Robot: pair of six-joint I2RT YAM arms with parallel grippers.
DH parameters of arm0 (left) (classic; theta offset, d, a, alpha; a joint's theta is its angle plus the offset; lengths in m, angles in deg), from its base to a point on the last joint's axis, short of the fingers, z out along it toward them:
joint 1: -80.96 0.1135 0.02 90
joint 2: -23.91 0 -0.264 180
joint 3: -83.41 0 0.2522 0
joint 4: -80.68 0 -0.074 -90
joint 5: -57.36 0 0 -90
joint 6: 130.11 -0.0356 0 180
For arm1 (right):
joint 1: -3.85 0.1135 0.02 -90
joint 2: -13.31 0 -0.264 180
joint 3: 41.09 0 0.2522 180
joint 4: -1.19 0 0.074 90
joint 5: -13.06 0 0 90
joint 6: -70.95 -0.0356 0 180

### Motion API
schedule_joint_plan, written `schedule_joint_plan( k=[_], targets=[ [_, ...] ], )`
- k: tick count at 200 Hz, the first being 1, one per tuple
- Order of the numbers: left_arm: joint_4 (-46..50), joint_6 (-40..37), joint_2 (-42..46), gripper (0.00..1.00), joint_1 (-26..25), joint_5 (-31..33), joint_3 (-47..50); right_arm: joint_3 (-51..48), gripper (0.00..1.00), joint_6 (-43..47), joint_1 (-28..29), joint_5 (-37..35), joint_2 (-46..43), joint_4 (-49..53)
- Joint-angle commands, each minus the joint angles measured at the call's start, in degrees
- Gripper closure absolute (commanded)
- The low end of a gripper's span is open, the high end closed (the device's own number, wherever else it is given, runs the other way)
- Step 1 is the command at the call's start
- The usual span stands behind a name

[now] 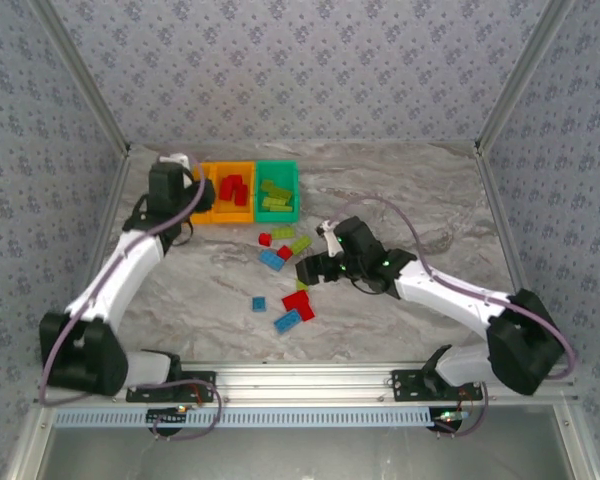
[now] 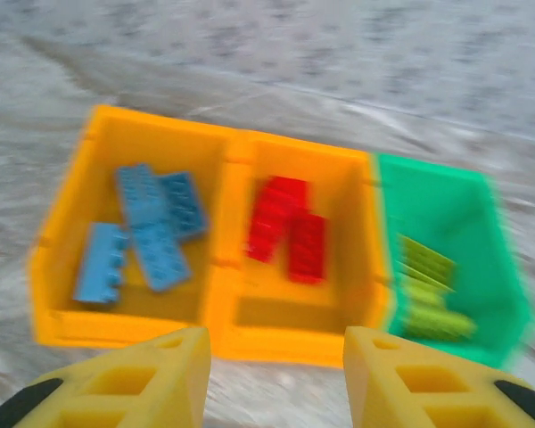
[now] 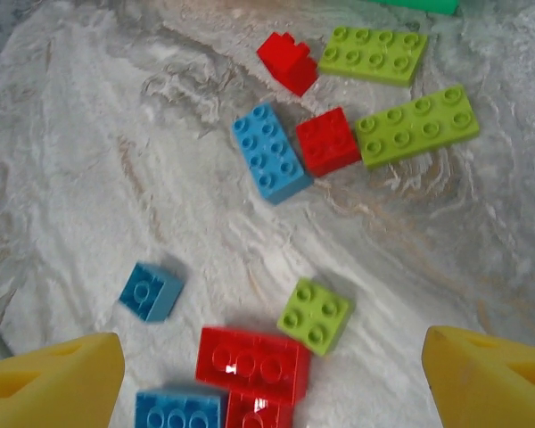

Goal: Sort the legos into containers by color

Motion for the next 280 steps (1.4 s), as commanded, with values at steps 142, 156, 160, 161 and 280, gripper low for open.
schedule_joint_plan(
  k=[142, 156, 160, 161, 280],
  targets=[
    [-3.8, -5.1, 34.8, 0.29, -17.5, 23.6, 34.1, 49.5, 0.23, -22.6, 8.7, -30.3, 49.2, 16.6],
    [-4.0, -5.1, 34.8, 0.26, -17.4, 23.5, 34.2, 51.5, 0.26, -23.1, 9.0, -31.1, 51.2, 17.6],
    [-4.1, -5.0, 34.8, 0.26, -17.4, 23.4, 34.3, 52.2, 0.26, -23.1, 9.1, -31.2, 51.7, 17.9],
    [-4.1, -5.0, 34.8, 0.24, -17.5, 23.3, 34.3, 52.4, 0.27, -23.1, 9.1, -31.2, 51.8, 18.0],
    [-4.6, -5.5, 35.1, 0.19, -17.5, 22.5, 34.8, 51.2, 0.69, -20.9, 10.3, -29.8, 48.1, 17.8]
  ],
)
